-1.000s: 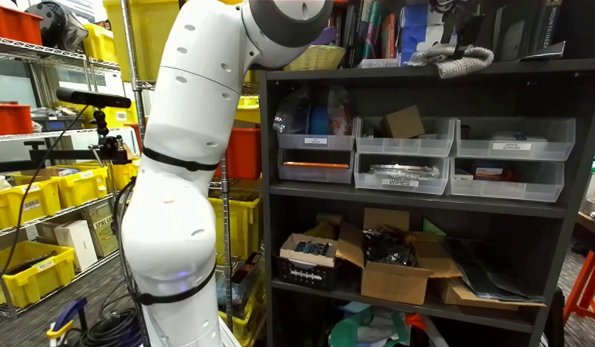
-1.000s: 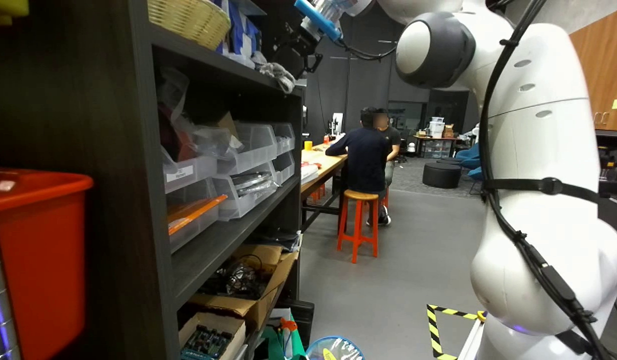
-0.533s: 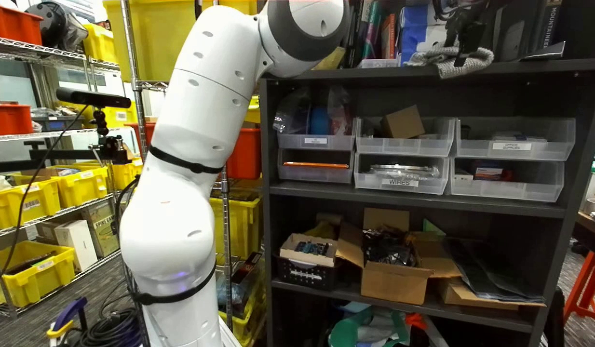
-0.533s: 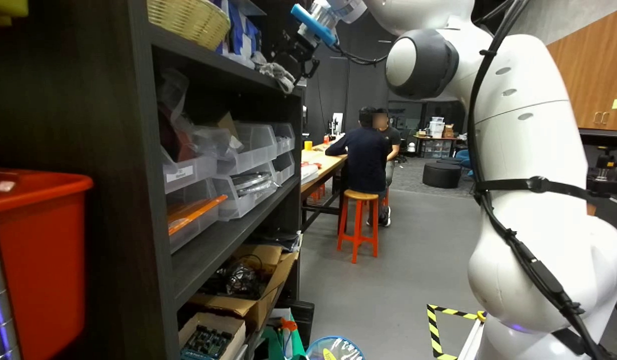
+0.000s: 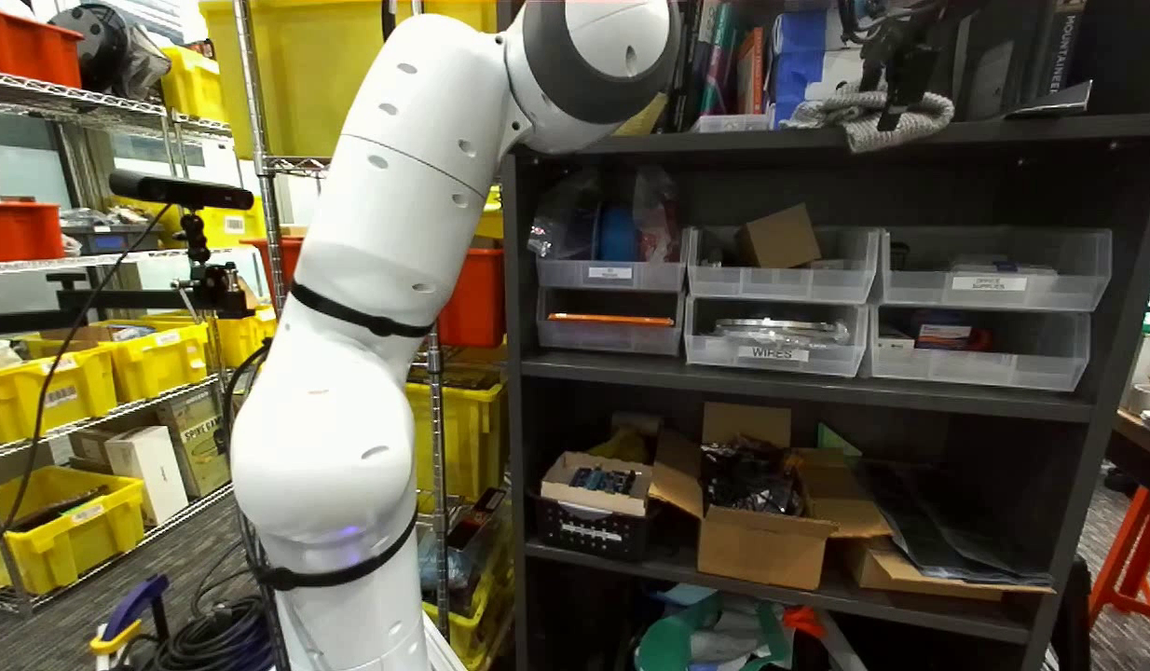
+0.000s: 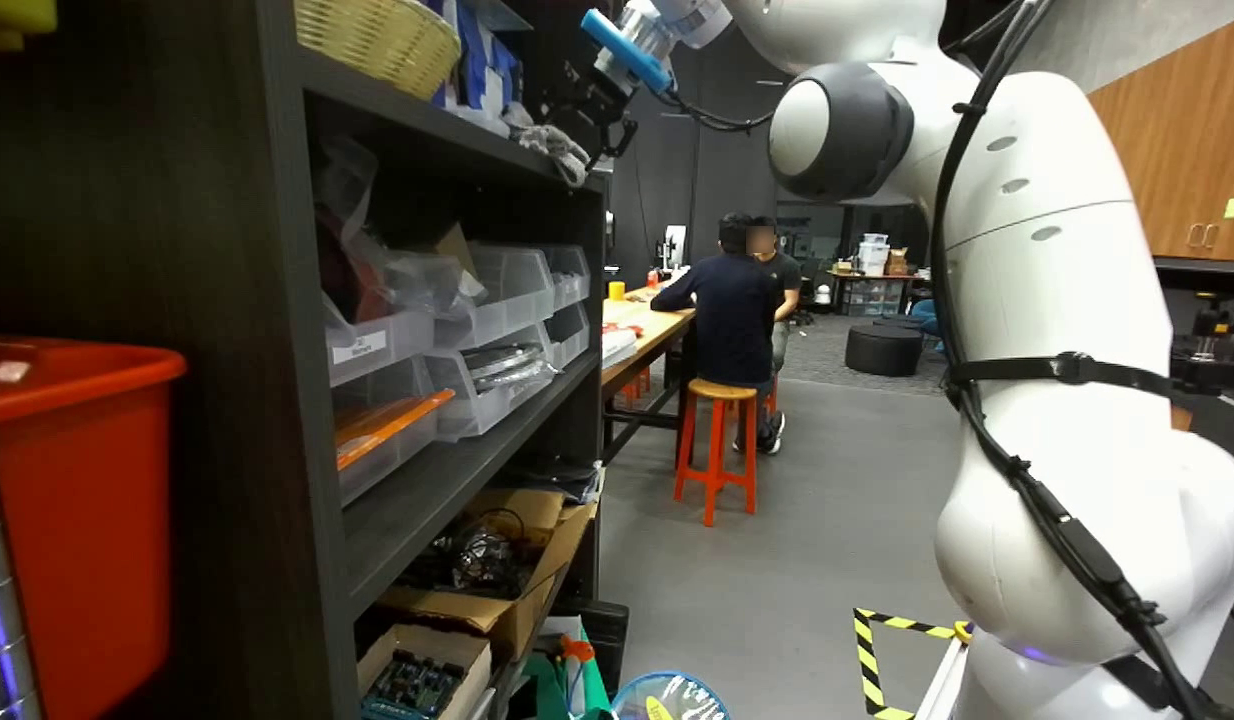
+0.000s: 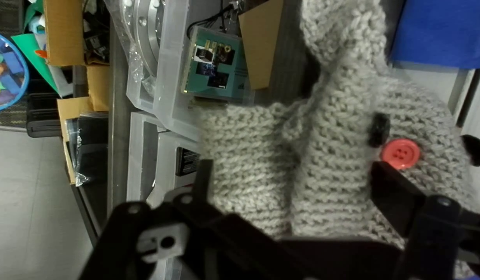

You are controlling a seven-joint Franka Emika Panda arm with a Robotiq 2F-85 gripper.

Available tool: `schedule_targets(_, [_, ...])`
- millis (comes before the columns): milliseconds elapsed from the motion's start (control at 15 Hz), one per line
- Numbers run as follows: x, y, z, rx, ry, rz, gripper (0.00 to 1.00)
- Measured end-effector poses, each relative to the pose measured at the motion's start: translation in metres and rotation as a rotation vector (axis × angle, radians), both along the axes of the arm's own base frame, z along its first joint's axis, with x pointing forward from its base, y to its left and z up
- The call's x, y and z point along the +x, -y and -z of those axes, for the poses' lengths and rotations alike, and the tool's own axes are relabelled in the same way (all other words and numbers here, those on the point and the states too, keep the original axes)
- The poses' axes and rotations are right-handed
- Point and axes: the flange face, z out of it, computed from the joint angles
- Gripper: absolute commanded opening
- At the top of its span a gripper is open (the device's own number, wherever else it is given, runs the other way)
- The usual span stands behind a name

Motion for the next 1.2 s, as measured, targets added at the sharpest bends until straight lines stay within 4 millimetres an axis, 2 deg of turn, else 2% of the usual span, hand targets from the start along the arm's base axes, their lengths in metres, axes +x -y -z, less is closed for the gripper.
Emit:
schedule_targets(200, [0.003,0.001,0.000,0.005,0.020,0.009,1.00])
schedule_targets(600, [0.027,0.007,0.004,0.024,0.146,0.082,0.99])
schedule_targets(667, [0.028,0.007,0.007,0.025,0.148,0.087,0.77])
schedule_targets(867, [0.030,0.010,0.011,0.027,0.145,0.094,0.68])
schedule_targets(1200, [0.024,0.023,0.012,0.026,0.137,0.116,0.35])
